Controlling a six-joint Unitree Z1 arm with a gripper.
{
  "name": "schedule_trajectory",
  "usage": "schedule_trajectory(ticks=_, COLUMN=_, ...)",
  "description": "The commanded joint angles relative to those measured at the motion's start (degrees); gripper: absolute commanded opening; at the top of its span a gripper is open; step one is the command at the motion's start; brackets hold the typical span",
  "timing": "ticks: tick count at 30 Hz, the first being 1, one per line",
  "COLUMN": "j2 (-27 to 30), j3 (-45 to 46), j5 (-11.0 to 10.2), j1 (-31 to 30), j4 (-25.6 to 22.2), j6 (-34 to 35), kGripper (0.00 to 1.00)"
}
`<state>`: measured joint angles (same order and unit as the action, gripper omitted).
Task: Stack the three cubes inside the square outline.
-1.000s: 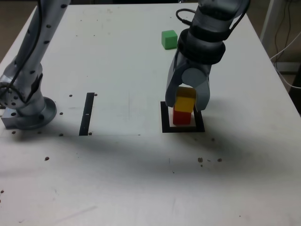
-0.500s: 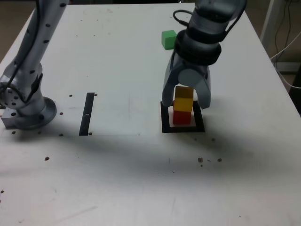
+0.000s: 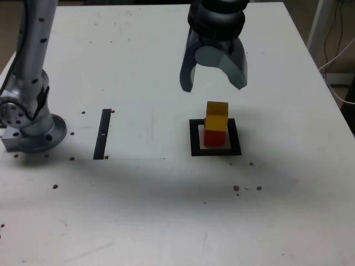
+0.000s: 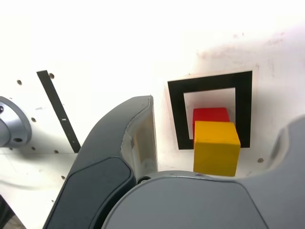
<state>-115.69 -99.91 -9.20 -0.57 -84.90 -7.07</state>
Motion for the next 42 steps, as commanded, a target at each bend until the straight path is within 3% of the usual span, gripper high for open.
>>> schedule_trajectory(ticks=1, j2=0.6, j3=0.0, j5=-0.4, j1=2.6, j4=-0.1, j6=-1.1, kGripper=1.00)
schedule_trajectory(ticks=16, j2=-1.8, j3=-3.2, j5=-2.0, j1=18.1, j4=0.7, j6=-10.5, kGripper=1.00)
schedule_trajectory(ticks=42, j2=-15.2, j3=-21.2, j5=-1.7, j1=35.8, j4=-1.1, j6=-19.7, kGripper=1.00)
